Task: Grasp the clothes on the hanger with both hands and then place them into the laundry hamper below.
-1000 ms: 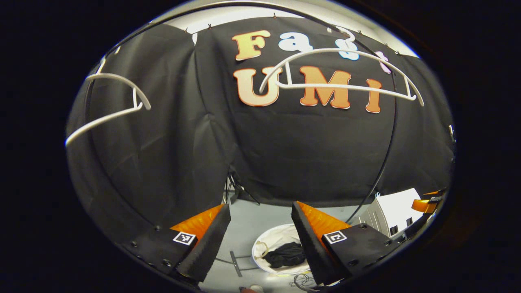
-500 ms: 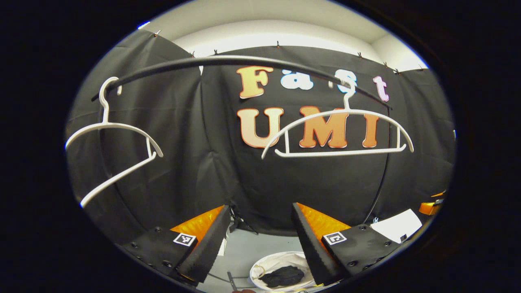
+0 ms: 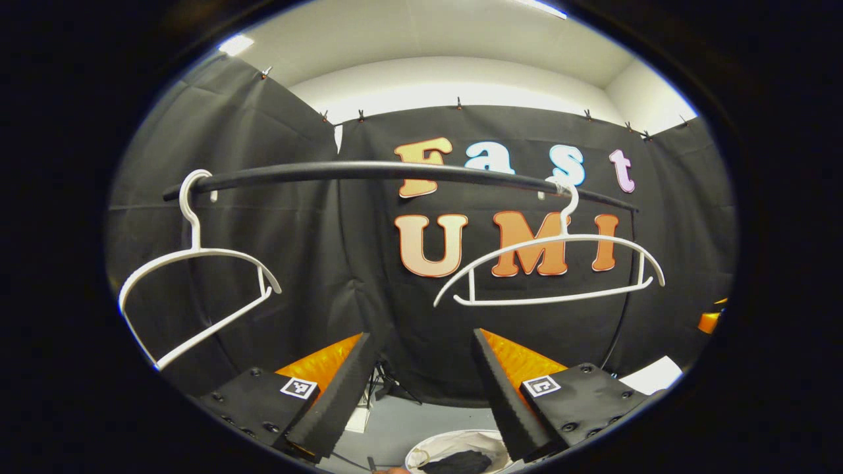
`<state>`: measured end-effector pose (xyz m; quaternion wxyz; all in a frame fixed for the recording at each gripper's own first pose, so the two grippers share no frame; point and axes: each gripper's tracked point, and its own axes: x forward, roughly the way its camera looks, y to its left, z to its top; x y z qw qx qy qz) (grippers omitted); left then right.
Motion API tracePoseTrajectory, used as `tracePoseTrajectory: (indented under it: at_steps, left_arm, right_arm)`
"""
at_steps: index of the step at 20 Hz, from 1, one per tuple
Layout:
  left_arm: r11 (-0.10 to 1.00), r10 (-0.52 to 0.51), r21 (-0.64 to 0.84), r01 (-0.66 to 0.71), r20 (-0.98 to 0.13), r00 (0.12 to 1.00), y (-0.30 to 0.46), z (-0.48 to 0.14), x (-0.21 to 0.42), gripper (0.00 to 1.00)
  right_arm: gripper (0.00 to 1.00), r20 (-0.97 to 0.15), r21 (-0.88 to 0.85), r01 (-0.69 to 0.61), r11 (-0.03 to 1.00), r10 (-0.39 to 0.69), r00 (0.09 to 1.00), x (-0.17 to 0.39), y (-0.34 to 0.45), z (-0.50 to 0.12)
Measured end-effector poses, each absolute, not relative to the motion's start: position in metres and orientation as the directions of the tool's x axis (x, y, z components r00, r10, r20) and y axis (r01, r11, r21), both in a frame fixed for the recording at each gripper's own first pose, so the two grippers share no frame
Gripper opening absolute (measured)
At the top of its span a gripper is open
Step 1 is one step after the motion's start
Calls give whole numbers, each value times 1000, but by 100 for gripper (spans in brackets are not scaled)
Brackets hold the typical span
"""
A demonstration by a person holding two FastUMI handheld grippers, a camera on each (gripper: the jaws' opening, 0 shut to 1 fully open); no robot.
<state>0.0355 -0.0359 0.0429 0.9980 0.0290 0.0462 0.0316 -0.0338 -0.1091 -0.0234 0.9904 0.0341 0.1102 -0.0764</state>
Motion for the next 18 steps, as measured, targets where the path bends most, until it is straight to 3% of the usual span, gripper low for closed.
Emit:
tracePoseTrajectory:
  at_steps: [8,16,18]
  left_arm:
    - [996,83,33,-82,-27,996,-34,67,35,98]
    - [996,89,33,-88,-11,996,-37,70,42,99]
    - [995,91,35,-91,-9,996,-37,70,42,98]
  right_arm:
    - [100,-105,48,133,990,-127,986,-35,-109,16]
    - [100,-58,38,126,991,-124,991,-31,-120,20]
    - [94,-54,59,123,991,-120,991,-30,-121,18]
